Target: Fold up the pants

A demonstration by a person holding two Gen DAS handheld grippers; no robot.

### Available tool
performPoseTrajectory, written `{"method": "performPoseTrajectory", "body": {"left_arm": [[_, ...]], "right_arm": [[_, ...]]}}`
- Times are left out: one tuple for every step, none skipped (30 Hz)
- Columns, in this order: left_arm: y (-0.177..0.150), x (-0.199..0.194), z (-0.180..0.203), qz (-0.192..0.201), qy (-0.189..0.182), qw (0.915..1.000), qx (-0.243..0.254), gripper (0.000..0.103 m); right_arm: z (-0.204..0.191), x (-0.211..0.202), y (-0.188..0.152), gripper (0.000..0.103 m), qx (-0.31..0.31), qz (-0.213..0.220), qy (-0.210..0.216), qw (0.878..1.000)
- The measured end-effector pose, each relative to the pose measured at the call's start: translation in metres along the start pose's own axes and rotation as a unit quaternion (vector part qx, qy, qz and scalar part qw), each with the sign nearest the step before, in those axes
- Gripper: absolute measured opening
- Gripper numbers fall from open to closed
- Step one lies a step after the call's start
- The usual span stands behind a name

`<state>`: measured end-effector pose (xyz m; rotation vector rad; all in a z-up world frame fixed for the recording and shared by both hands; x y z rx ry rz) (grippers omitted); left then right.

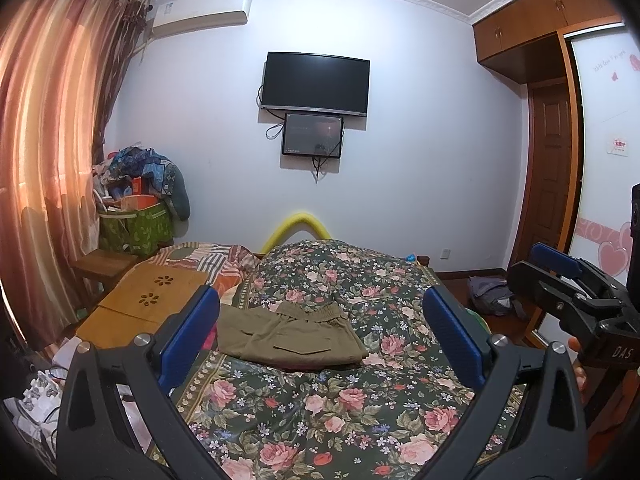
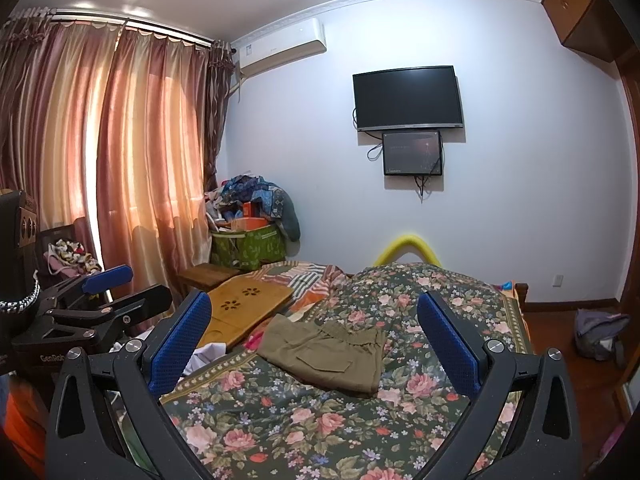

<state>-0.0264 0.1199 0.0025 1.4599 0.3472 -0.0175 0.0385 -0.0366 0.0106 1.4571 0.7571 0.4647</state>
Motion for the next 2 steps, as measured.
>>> {"method": "performPoseTrajectory", "body": {"left_arm": [[0.0003,0.0006,-0.0002,-0.001,0.0,1.0,-0.001,0.103],[0.0003,0.0006,-0.0008,0.0,0.001,1.0,-0.001,0.103]], "right_arm": [[-0.0001,0.0007,0.0,0.102,0.0,0.0,-0.001,1.0],[-0.0002,0.0008,-0.0001,0.102,0.0,0.0,-0.001,1.0]]}}
Point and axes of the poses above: each gripper's, at about its wrist camera, not at the fingertips, and x roughly the way its jaws point, z to its right, y to its top, the point moved 1 cm from there along x, roughly the way its jaws point, and after that the axes turned 1 degree about y, right-handed, at the moved point
